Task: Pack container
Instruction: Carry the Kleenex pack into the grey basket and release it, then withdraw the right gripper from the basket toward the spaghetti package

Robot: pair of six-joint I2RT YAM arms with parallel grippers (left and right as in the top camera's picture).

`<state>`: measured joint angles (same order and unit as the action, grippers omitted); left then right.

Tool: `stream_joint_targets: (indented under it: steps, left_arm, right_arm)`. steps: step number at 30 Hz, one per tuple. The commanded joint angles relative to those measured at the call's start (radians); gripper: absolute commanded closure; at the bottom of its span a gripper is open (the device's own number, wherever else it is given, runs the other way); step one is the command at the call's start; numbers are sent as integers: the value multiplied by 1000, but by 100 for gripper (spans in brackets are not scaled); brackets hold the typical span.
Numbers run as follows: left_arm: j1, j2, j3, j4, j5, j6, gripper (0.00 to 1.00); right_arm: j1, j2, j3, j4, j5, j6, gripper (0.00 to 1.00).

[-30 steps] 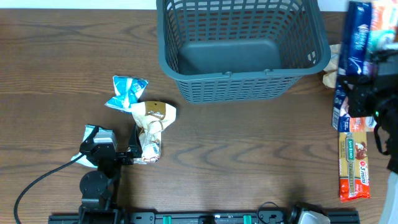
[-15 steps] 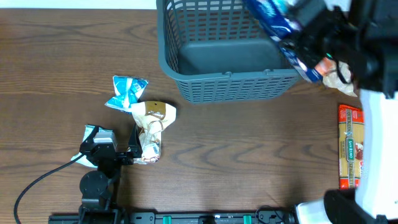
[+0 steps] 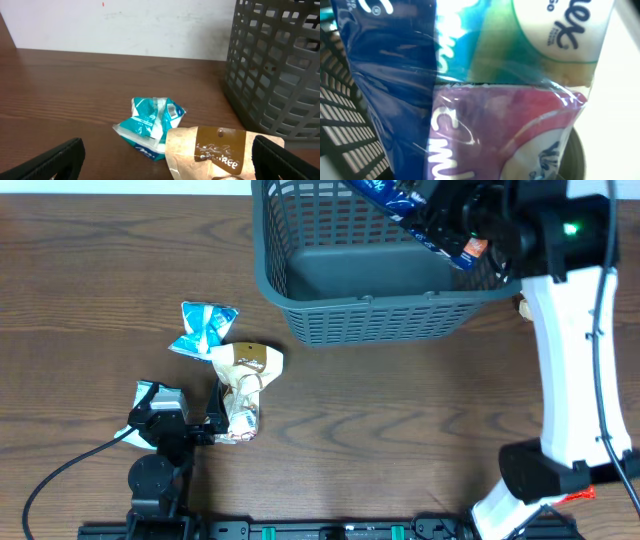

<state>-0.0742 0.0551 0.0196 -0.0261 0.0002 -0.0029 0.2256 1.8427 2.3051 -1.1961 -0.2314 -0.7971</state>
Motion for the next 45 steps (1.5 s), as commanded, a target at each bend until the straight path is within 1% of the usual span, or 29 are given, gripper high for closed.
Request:
stream_joint_targets:
  steps: [1, 8, 12, 17, 21, 22, 23, 26, 28, 29, 30, 32, 34, 36, 40, 42, 44, 45]
  left_arm:
    - [-3, -7, -16, -45, -19, 8, 1]
    - [-3, -7, -16, -45, -19, 8, 1]
    - [-3, -7, -16, -45, -19, 8, 1]
    - [-3, -7, -16, -45, -19, 8, 1]
    - [-3, -7, -16, -45, -19, 8, 1]
    - [-3, -7, -16, -45, -19, 8, 1]
    - [-3, -7, -16, -45, -19, 8, 1]
    - [-3, -7, -16, -45, -19, 8, 1]
    - [-3, -7, -16, -45, -19, 8, 1]
    - [-3, -7, -16, -45, -19, 8, 1]
    - [-3, -7, -16, -45, -19, 8, 1]
    - [-3, -7, -16, -45, -19, 8, 1]
    - [-3, -7, -16, -45, -19, 8, 1]
    - [-3, -7, -16, -45, -19, 8, 1]
    - [-3, -7, -16, -45, -19, 8, 1]
    - [-3, -7, -16, -45, -19, 8, 1]
    - [-3, -7, -16, -45, -19, 8, 1]
    - [-3, -7, -16, -45, -18, 8, 1]
  right_arm:
    - [12, 60, 25, -16, -6, -50, 99]
    - [11, 169, 24, -84, -6, -126, 99]
    - [12, 229, 24, -113, -39, -128, 99]
    - [12, 286, 23, -188, -101, -128, 99]
    - [13, 326, 22, -235, -108, -128, 98]
    - [13, 332, 22, -237, -109, -128, 96]
    - [13, 335, 22, -237, -110, -128, 90]
    - [13, 335, 22, -230, -109, -127, 69]
    - [13, 334, 23, -224, -107, -124, 49]
    - [12, 334, 23, -225, -105, -124, 33]
    - [11, 334, 23, -227, -106, -124, 32]
    - [11, 334, 23, -230, -105, -124, 34]
    - [11, 328, 23, -227, -105, -124, 34]
    - [11, 321, 29, -225, -106, -124, 29]
    - [10, 291, 72, -228, -87, -110, 25]
    - [5, 266, 103, -228, -67, -80, 14]
    - [-4, 235, 139, -226, -52, -39, 5]
    - [-11, 221, 156, -225, -49, -23, 5]
